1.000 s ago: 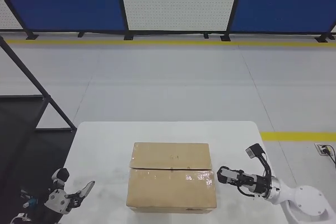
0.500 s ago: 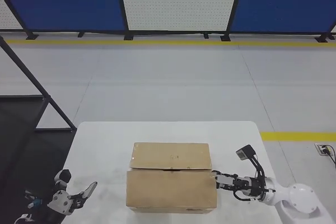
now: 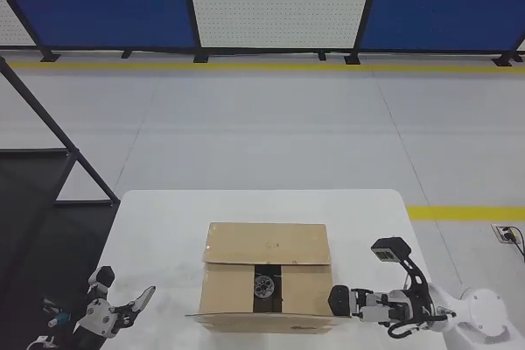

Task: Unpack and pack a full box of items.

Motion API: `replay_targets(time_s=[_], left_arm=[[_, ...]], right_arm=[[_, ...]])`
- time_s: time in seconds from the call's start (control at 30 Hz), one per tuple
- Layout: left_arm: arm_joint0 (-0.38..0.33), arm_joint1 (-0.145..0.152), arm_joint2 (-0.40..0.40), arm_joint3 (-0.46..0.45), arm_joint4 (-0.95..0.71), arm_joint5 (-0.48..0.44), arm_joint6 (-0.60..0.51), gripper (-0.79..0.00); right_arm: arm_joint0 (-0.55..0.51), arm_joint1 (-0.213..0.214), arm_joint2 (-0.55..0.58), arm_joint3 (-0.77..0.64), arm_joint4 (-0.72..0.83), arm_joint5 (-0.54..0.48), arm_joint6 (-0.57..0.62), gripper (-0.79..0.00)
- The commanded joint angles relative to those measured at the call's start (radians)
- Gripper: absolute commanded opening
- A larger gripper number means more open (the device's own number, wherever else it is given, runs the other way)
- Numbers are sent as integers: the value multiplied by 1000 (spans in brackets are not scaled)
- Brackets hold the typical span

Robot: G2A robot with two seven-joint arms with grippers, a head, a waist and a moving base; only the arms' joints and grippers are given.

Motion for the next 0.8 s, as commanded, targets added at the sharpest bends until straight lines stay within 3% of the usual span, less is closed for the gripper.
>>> replay_targets(time_s=[0.0, 0.43, 0.77], left_arm=[[0, 0, 0, 0, 0, 0, 0, 0], [0, 0, 0, 0, 0, 0, 0, 0], [0, 0, 0, 0, 0, 0, 0, 0]], right_arm=[[-25, 8, 8, -44, -27, -3, -3, 0], [-162, 67, -17, -222, -203, -24, -23, 0], [-163, 123, -115, -153, -259, -65, -64, 0]])
